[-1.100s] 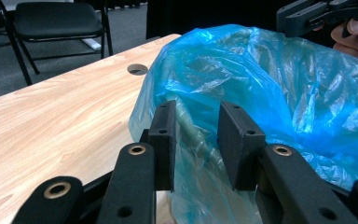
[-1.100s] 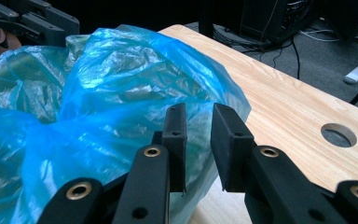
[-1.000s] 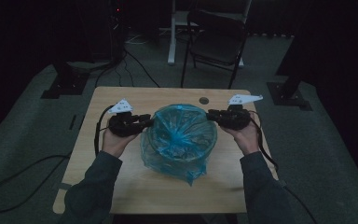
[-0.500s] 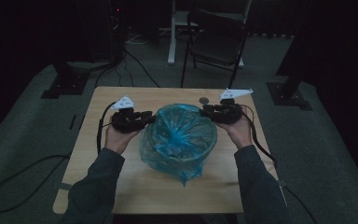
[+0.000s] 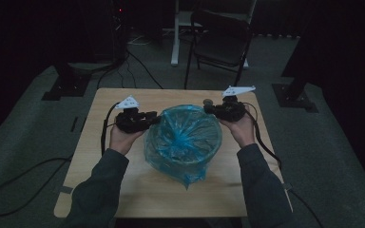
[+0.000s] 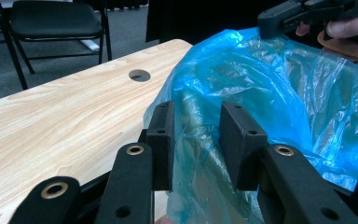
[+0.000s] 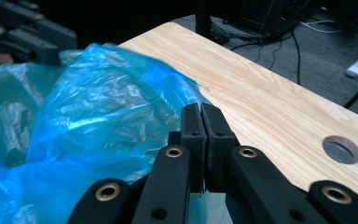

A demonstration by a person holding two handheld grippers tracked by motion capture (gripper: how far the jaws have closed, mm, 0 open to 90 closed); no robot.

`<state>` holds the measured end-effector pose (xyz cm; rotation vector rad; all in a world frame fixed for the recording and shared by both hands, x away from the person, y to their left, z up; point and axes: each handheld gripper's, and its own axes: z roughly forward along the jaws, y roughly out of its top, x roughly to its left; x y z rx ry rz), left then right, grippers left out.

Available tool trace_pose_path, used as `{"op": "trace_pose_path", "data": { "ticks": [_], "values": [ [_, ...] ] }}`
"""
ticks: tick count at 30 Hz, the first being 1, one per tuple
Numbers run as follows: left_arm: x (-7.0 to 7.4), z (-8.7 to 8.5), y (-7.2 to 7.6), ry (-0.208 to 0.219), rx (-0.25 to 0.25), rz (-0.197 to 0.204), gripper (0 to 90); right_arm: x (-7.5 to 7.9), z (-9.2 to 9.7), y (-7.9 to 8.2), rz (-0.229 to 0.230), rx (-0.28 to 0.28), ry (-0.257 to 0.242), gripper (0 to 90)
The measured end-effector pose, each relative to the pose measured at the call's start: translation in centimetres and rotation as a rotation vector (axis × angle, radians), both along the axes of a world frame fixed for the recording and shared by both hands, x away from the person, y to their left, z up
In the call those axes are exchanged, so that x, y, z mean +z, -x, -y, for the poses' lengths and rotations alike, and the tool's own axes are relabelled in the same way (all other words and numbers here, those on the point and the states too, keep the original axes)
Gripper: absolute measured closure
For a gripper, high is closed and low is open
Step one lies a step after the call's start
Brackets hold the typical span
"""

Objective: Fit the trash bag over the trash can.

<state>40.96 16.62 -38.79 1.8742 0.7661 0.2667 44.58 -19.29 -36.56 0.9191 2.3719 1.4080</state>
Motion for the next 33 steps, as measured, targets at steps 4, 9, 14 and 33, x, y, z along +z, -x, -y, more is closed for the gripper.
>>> {"op": "trace_pose_path", "data": {
  "ticks": [4,9,14,33],
  "values": [
    [0.0,0.0,0.0,0.001,0.0,0.0,66.6,0.0,0.2,-0.2,-0.012,-0.016,-0.002,89.9],
    [0.0,0.0,0.0,0.002,0.0,0.0,66.6,-0.6,0.6,-0.8,-0.051,-0.057,-0.006,89.9],
    [0.0,-0.1,0.0,0.005,0.0,-0.001,66.5,-1.1,0.6,-1.1,-0.086,-0.076,0.014,89.9],
    [-0.3,-0.4,0.5,0.031,-0.001,0.001,67.8,-3.6,1.4,-0.1,-0.168,-0.065,0.044,89.2]
  ]
}}
